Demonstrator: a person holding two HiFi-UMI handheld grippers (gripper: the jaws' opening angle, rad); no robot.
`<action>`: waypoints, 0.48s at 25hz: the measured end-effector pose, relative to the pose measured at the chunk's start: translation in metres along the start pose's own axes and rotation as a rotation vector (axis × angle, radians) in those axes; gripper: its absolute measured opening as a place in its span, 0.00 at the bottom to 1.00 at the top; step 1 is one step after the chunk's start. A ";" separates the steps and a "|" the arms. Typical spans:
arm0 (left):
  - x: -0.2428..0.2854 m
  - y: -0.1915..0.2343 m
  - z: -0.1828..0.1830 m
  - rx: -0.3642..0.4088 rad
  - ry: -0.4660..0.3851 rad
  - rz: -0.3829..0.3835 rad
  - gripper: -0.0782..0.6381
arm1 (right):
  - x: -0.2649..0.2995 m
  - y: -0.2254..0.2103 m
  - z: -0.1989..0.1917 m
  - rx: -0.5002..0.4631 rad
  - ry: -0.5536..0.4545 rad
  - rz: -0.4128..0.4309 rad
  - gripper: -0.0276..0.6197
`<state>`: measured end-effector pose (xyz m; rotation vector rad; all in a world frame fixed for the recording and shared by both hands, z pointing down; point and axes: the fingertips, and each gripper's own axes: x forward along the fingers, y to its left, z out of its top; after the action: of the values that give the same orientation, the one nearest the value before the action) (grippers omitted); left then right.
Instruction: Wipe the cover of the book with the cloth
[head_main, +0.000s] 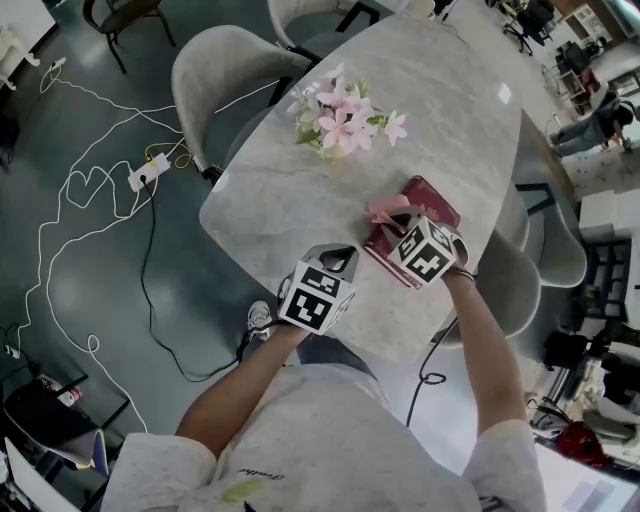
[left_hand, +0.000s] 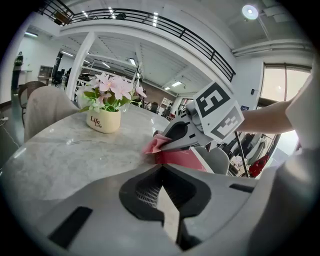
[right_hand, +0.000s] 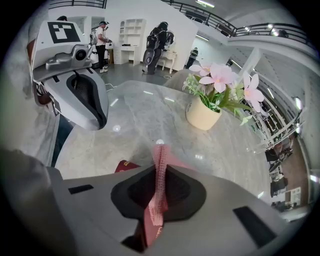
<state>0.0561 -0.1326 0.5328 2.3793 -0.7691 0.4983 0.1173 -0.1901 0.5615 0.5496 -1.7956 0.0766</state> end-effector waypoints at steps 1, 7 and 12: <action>-0.002 0.000 -0.001 0.003 0.000 -0.002 0.12 | 0.000 0.002 0.001 0.002 0.001 -0.001 0.07; -0.016 0.001 -0.004 0.007 0.011 -0.013 0.12 | -0.003 0.015 0.008 0.010 0.008 0.001 0.07; -0.022 0.003 -0.007 0.017 0.008 -0.028 0.12 | -0.004 0.025 0.012 0.015 0.020 0.002 0.07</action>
<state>0.0361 -0.1216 0.5286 2.3988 -0.7292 0.5047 0.0972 -0.1706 0.5601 0.5564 -1.7777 0.0963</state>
